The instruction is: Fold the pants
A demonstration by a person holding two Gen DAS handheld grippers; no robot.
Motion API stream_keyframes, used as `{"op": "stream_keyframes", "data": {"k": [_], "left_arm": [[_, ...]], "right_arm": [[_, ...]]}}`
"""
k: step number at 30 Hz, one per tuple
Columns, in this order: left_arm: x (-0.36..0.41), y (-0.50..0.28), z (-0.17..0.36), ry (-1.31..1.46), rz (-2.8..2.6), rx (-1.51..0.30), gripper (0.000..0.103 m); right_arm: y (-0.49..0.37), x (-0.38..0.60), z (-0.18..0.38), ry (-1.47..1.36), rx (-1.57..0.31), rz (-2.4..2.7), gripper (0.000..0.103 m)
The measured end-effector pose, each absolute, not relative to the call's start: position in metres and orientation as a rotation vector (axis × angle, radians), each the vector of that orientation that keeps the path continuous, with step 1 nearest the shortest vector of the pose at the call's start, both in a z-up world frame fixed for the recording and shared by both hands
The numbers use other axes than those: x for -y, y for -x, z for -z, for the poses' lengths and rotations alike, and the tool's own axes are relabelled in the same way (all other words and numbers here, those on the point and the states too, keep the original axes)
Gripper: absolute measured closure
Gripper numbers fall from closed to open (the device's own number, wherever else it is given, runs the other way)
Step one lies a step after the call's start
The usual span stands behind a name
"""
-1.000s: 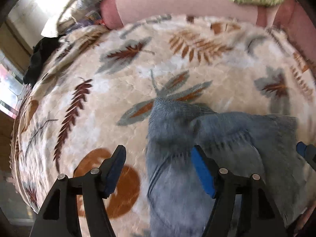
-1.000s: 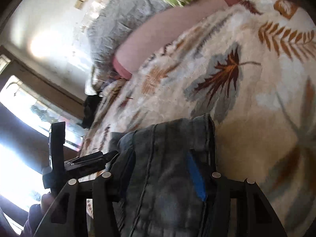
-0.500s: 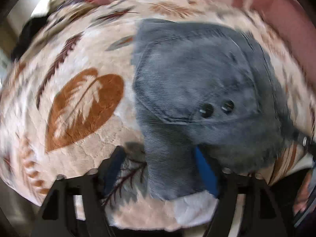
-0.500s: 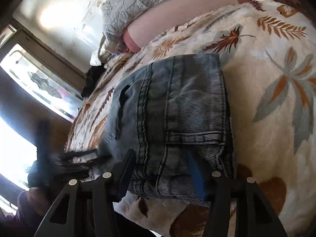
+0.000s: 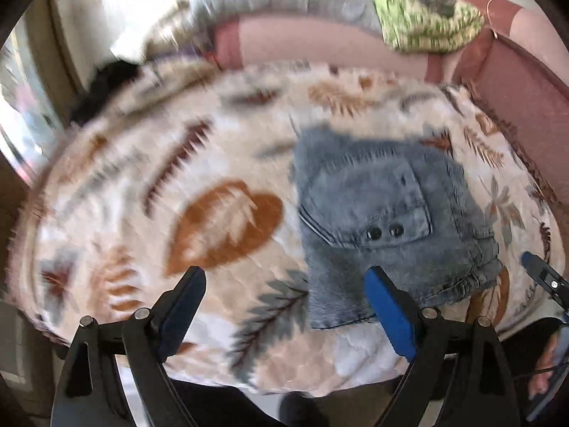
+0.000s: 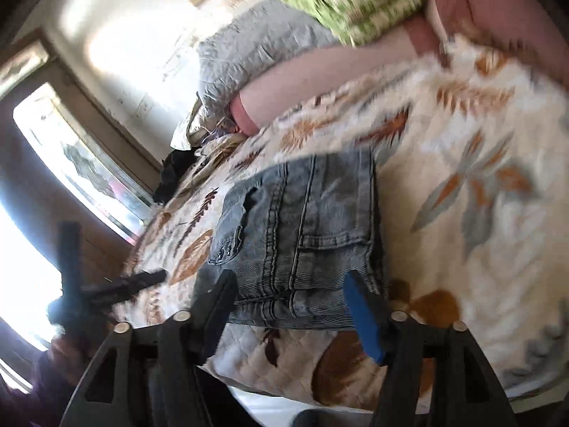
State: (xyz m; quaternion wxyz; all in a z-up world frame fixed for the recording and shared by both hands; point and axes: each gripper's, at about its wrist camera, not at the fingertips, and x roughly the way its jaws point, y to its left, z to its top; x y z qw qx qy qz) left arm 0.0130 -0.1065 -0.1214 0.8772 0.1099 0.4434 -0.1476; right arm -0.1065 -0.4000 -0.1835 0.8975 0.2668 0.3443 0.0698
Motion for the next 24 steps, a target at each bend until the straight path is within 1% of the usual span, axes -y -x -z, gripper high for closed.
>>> {"op": "stream_keyframes", "data": {"k": [3,6,8,10,12,14,19,24], "left_arm": [[0.102,0.006,0.096,-0.261,0.267,-0.809,0.012],[0.098,0.022,0.075,-0.299,0.22,-0.714,0.012],[0.096,0.03,0.066,-0.305,0.198,-0.682,0.012],[0.089,0.039,0.057,-0.29,0.201,-0.668,0.012],[0.085,0.046,0.049,-0.273,0.205,-0.66,0.012],[0.084,0.051,0.045,-0.272,0.196,-0.648,0.012],[0.083,0.051,0.041,-0.277,0.132,-0.634,0.012],[0.082,0.051,0.04,-0.271,0.131,-0.639,0.012]], "right_arm": [[0.12,0.389,0.155,-0.443,-0.674,-0.115,0.034],[0.13,0.379,0.127,-0.366,-0.634,-0.094,0.031],[0.134,0.368,0.11,-0.331,-0.599,-0.092,0.031],[0.138,0.36,0.093,-0.32,-0.561,-0.091,0.031],[0.143,0.352,0.078,-0.31,-0.513,-0.097,0.024],[0.148,0.342,0.063,-0.279,-0.461,-0.092,0.021],[0.153,0.327,0.049,-0.237,-0.41,-0.094,0.021],[0.15,0.319,0.05,-0.206,-0.421,-0.087,0.02]]}}
